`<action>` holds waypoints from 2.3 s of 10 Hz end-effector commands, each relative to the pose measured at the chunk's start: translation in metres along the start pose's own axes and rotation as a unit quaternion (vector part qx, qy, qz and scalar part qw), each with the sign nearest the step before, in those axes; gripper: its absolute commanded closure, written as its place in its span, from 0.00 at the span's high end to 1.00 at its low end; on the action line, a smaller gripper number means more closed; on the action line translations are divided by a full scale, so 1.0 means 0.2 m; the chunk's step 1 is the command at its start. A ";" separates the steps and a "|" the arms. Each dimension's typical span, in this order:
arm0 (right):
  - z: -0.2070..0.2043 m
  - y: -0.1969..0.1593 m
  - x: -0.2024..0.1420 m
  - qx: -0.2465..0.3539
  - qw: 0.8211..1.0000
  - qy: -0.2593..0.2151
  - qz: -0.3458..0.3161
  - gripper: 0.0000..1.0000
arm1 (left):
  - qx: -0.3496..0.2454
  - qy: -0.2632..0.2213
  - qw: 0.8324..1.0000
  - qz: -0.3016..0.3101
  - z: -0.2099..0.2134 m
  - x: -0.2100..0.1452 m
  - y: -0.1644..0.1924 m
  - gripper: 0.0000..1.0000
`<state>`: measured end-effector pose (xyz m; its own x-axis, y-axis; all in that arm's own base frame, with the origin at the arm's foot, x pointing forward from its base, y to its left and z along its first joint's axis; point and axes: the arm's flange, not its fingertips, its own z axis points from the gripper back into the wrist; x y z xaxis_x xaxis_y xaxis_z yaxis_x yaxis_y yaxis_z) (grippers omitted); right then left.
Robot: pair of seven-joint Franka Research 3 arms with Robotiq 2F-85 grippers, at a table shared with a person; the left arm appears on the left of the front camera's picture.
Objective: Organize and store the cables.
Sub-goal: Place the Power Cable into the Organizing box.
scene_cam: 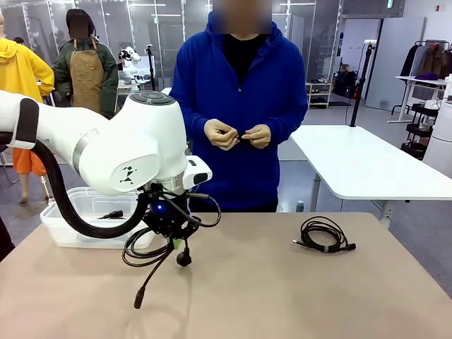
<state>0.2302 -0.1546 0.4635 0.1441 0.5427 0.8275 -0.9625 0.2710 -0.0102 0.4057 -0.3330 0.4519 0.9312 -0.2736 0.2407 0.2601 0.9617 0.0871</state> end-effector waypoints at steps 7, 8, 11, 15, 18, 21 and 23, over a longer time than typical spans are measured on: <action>-0.01 0.01 -0.01 -0.001 1.000 -0.006 0.009 1.00 | 0.096 -0.146 0.978 0.112 0.66 0.26 0.70 0.10; -0.01 0.01 -0.01 -0.001 1.000 -0.006 0.009 1.00 | 0.115 -0.140 0.976 0.117 0.68 0.28 0.80 0.10; -0.01 0.01 -0.01 -0.001 1.000 -0.006 0.009 1.00 | 0.148 -0.138 0.970 0.132 0.73 0.32 1.02 0.10; -0.01 0.01 -0.01 -0.001 1.000 -0.006 0.009 1.00 | 0.091 -0.086 0.991 0.048 0.54 0.45 1.20 0.10; -0.01 0.01 -0.01 -0.001 1.000 -0.006 0.009 1.00 | 0.101 -0.071 0.990 0.062 0.31 0.55 1.23 0.10; -0.01 0.01 -0.01 -0.001 1.000 -0.006 0.009 1.00 | 0.123 -0.070 0.986 0.085 -0.01 0.62 1.24 0.10; -0.01 0.01 -0.01 -0.001 1.000 -0.006 0.009 1.00 | 0.137 -0.058 0.984 0.102 -0.19 0.62 1.27 0.10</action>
<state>0.2301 -0.1549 0.4632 0.1459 0.5418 0.8277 -0.9627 0.2705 -0.0074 0.5883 -0.1195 0.4701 0.9264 -0.1108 0.3599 0.0172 0.9672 0.2535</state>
